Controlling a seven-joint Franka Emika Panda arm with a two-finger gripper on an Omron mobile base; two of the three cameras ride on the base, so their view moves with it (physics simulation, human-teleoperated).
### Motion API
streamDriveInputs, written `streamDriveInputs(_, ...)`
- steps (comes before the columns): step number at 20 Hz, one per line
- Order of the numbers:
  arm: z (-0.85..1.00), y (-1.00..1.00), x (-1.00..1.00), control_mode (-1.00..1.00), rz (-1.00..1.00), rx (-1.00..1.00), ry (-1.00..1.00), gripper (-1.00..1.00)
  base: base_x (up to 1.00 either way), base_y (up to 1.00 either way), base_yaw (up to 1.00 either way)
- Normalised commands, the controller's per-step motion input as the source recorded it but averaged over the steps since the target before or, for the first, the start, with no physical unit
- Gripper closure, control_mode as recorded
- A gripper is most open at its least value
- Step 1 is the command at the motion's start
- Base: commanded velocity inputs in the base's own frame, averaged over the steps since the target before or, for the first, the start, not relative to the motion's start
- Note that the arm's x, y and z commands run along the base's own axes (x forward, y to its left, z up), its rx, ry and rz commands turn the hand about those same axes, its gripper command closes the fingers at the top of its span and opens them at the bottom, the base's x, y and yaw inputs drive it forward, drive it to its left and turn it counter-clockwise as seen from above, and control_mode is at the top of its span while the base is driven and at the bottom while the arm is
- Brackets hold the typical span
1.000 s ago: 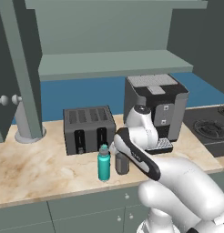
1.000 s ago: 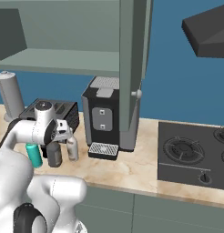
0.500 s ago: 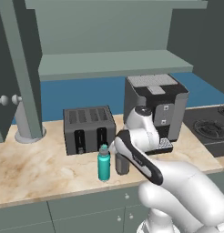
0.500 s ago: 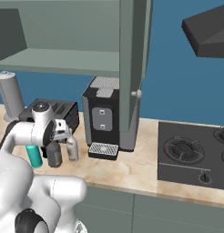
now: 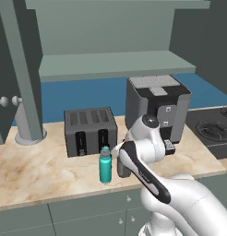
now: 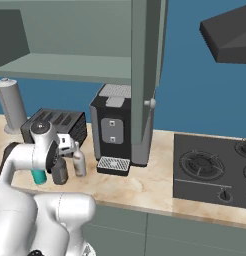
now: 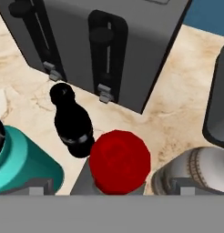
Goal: Sort all alcoholic drinks to one cabinet, and non-alcoholic drinks to the other.
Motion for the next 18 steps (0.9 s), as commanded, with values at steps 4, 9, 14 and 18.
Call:
streamDriveInputs(4, -0.04, 0.0, -0.03, -1.0, -0.02, 0.04, -0.2, -1.0, 0.0, 0.0, 0.0)
streamDriveInputs(9, -0.19, 0.0, 0.0, -1.0, -0.04, 0.06, -0.12, -1.0, 0.0, 0.0, 0.0)
streamDriveInputs(14, -0.29, 0.0, 0.0, -1.0, -0.05, 0.07, -0.07, -1.0, 0.0, 0.0, 0.0)
streamDriveInputs(18, -0.4, -0.07, 0.0, -1.0, -0.07, 0.08, -0.01, -1.0, 0.0, 0.0, 0.0)
